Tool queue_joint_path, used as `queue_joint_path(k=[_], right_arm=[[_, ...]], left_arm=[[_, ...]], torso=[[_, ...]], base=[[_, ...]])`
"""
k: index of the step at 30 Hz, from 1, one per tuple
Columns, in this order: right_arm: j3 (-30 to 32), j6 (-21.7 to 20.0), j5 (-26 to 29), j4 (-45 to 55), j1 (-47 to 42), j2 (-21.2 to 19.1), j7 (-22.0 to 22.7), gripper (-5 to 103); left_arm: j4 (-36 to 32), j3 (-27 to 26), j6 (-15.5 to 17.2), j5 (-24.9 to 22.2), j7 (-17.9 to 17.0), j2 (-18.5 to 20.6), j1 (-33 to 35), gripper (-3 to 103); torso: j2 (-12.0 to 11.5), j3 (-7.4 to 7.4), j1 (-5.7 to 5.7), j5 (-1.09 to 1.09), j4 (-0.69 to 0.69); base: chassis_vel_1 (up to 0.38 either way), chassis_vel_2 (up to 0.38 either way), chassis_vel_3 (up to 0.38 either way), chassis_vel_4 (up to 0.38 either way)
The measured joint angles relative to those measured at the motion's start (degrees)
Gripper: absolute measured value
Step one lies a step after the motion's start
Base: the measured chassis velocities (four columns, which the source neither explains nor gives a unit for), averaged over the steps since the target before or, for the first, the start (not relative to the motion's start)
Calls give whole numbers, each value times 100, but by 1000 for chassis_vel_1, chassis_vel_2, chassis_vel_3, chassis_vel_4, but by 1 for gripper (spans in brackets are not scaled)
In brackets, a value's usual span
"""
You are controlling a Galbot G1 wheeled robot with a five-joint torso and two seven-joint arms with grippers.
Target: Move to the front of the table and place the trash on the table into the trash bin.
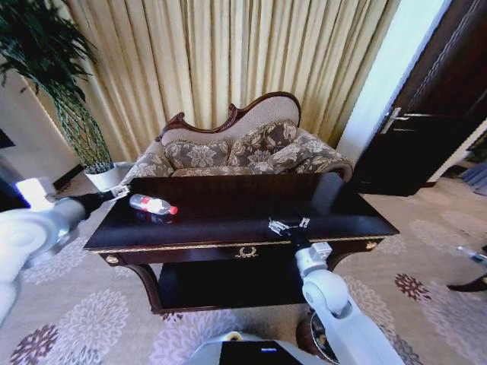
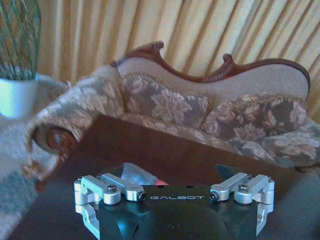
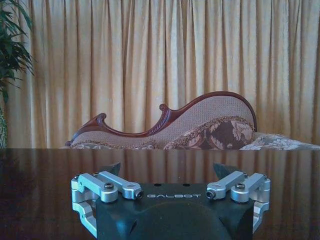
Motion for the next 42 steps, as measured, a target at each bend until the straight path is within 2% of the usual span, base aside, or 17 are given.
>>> queue_joint_path(k=[1,3,4,6,7,8,9,11,17,36,42], right_arm=[[0,0,0,0,0,0,0,100],[-30,23,-28,-60,11,17,0,100],[-30,23,-28,-60,11,17,0,100],[-80,50,-63,-142,35,37,-2,100],[-80,50,-63,-142,35,37,-2,100],[-130,58,-81,-183,54,54,-1,100],[-130,58,-81,-183,54,54,-1,100],[-203,61,-100,-243,87,69,8,100],[-282,100,-149,-377,125,105,15,100],[-415,164,-232,-609,241,173,69,100],[-410,182,-212,-612,246,192,74,100]], left_arm=[[0,0,0,0,0,0,0,100],[0,435,-219,-475,-634,-25,-469,100],[0,435,-219,-475,-634,-25,-469,100],[22,921,-525,-1198,-1471,-102,-983,100],[22,921,-525,-1198,-1471,-102,-983,100],[29,1219,-784,-1515,-1958,-156,-1238,100],[29,1219,-784,-1515,-1958,-156,-1238,100],[33,1515,-1134,-1930,-2439,-231,-1523,100],[184,1670,-1389,-2160,-2725,-284,-1719,100],[800,1707,-1463,-2126,-2858,-557,-1875,100],[756,1656,-1398,-2079,-2845,-567,-1811,100]], torso=[[0,0,0,0,0],[1,0,0,1,0],[1,0,0,1,0],[0,0,0,1,-1],[0,0,0,1,-1],[0,0,0,2,-1],[0,0,0,2,-1],[0,0,0,1,-1],[0,-1,0,1,0],[2,-2,0,0,0],[2,-1,0,0,-1]], base=[[0,0,0,0],[0,0,0,0],[0,0,0,0],[0,0,0,0],[0,0,0,0],[0,0,0,0],[0,0,0,0],[0,0,0,0],[0,0,0,0],[0,0,0,0],[0,0,0,0]])
